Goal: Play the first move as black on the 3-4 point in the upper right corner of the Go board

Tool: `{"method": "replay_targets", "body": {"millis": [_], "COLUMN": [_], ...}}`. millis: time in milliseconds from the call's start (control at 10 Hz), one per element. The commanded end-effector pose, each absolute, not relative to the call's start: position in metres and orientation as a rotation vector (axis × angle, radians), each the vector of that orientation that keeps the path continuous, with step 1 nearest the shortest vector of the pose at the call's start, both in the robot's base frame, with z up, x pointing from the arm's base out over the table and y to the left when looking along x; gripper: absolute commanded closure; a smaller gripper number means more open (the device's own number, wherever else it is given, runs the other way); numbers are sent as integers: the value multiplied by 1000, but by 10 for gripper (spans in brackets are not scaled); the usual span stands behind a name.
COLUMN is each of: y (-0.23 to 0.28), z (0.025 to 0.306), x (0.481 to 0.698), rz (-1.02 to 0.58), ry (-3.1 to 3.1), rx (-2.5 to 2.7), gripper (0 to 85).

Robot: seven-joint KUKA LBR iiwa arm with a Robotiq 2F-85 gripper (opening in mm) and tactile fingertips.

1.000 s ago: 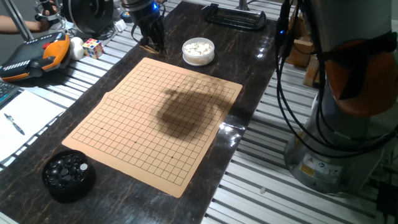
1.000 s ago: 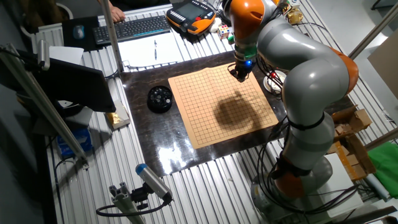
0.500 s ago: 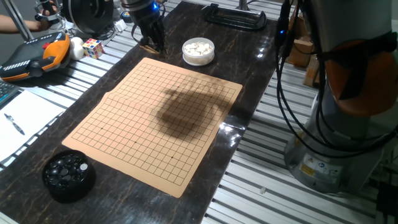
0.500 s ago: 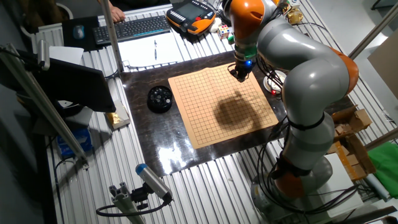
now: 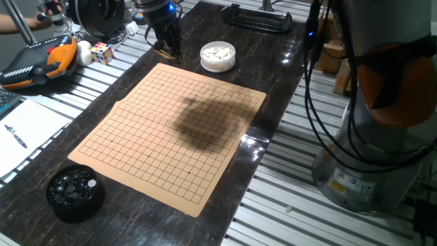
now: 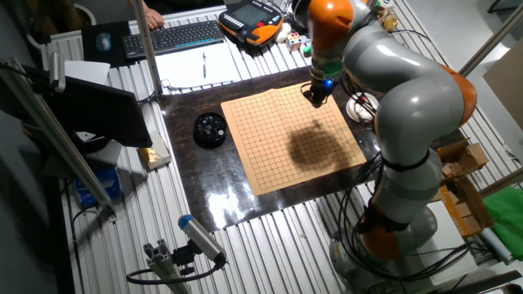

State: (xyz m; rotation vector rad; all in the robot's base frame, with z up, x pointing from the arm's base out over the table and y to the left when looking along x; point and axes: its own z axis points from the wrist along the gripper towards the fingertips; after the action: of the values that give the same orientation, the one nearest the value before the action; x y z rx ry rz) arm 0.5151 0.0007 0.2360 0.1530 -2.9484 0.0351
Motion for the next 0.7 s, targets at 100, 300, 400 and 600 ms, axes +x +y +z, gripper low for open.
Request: {"method": "replay_targets", "body": {"millis": [100,300,400,600], "y": [1,1,1,1], "z": [236,236,236,236], "x": [515,515,515,515], "rz": [35,-46,-75,-34], "ry": [-2926,-2937,-2950,-2970], "rx": [122,151,141,176], "gripper": [843,843,843,843]}}
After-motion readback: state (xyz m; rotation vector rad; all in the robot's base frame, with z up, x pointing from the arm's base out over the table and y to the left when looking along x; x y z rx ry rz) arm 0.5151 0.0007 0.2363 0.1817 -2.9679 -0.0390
